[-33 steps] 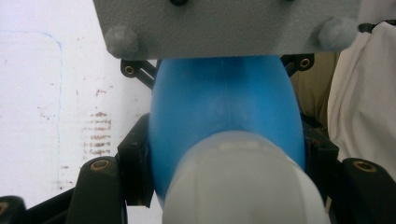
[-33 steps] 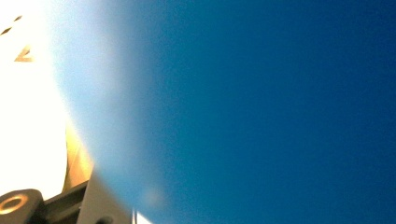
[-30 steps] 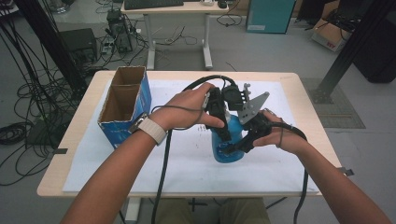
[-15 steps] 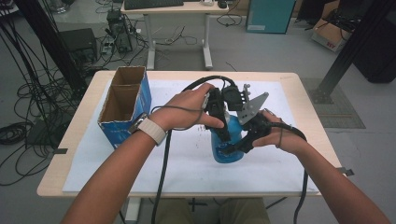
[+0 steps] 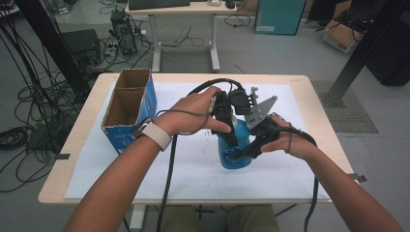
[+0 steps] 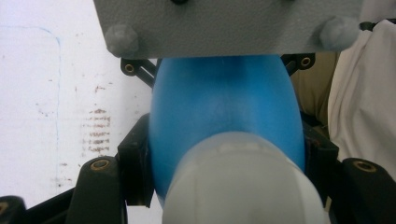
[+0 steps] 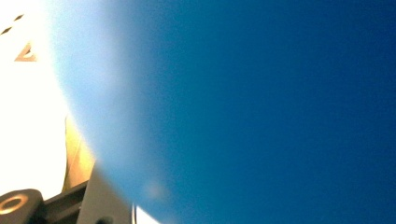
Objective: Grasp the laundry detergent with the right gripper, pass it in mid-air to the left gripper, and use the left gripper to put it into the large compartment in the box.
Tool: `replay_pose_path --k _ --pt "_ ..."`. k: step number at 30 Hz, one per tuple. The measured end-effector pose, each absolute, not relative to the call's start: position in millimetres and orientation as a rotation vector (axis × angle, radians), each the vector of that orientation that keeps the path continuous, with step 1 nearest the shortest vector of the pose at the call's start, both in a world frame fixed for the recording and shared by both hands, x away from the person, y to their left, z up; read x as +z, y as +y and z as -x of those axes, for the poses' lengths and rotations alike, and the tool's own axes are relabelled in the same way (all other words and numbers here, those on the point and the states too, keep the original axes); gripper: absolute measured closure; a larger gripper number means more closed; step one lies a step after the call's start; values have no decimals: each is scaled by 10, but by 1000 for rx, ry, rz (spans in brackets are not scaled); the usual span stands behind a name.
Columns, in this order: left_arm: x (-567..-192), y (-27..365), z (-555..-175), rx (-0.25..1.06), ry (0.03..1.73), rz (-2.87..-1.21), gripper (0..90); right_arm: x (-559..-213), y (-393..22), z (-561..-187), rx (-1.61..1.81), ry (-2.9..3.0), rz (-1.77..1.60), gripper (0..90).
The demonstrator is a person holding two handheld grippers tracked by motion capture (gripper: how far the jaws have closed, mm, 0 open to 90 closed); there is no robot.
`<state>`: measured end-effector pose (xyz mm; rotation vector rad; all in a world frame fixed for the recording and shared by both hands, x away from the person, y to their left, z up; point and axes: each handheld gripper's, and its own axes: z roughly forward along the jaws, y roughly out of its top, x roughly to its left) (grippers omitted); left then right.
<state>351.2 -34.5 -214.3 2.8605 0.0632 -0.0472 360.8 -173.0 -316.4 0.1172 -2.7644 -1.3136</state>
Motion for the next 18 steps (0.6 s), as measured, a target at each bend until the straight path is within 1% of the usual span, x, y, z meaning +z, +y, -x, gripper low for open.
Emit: replay_pose_path --k 8,18 --pt "-2148 -340 -3520 -32 53 -2862 372 -3170 -1726 -3604 -1304 -2762 -111 427" --pt "-2155 -332 -3512 -50 68 -2857 372 -3173 -1719 -3601 -1303 -2762 -105 427"
